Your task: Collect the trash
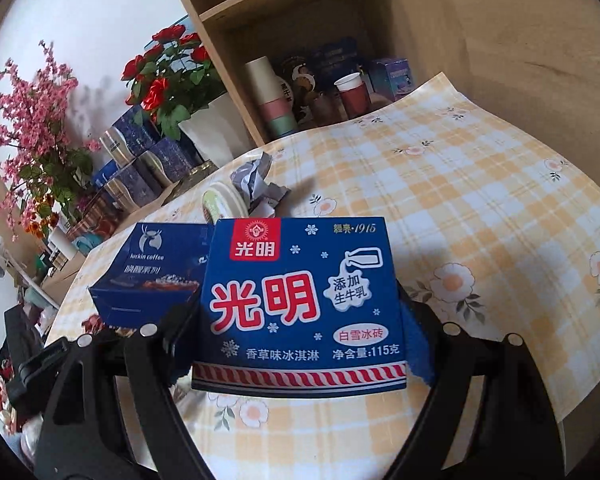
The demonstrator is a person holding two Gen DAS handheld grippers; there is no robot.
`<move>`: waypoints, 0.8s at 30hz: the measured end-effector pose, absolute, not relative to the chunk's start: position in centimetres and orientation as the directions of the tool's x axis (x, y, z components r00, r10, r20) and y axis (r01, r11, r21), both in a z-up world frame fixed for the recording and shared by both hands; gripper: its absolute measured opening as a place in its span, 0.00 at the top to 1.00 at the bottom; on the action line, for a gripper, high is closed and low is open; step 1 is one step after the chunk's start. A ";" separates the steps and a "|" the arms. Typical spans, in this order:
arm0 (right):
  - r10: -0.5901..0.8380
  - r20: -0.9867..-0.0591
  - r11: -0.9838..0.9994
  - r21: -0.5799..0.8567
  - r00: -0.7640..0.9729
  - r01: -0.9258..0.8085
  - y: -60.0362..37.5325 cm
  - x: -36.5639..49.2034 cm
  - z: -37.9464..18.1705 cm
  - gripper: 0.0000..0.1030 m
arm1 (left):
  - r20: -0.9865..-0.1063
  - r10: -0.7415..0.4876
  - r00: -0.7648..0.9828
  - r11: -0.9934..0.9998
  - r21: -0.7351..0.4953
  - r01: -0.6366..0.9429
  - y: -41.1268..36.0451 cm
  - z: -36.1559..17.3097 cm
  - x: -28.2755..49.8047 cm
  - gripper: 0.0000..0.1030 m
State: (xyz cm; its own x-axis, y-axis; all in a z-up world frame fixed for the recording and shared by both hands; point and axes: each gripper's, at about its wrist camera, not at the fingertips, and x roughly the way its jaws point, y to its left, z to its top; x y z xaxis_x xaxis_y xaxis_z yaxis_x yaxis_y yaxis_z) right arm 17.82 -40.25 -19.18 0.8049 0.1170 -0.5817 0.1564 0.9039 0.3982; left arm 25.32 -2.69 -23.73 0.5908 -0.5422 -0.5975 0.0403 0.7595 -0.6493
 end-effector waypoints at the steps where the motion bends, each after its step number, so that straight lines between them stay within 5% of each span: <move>1: 0.121 -0.581 0.903 0.401 0.805 0.154 -40.2 17.7 -19.2 0.21 | -0.604 -0.533 0.592 0.770 -0.637 0.043 -2.7 -23.6 25.3 0.57; 24: 0.137 -0.582 0.916 0.383 0.802 0.121 -37.7 14.5 -18.1 0.21 | -0.682 -0.051 0.730 0.995 -0.096 -0.020 5.8 -15.9 20.6 0.59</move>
State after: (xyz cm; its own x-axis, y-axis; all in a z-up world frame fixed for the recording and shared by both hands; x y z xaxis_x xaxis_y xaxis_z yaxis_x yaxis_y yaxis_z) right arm 14.47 -37.68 -18.07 0.8019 0.1373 -0.5815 0.1209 0.9158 0.3829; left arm 20.64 5.77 -15.93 0.7300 -0.0508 -0.6815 -0.0203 0.9952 -0.0959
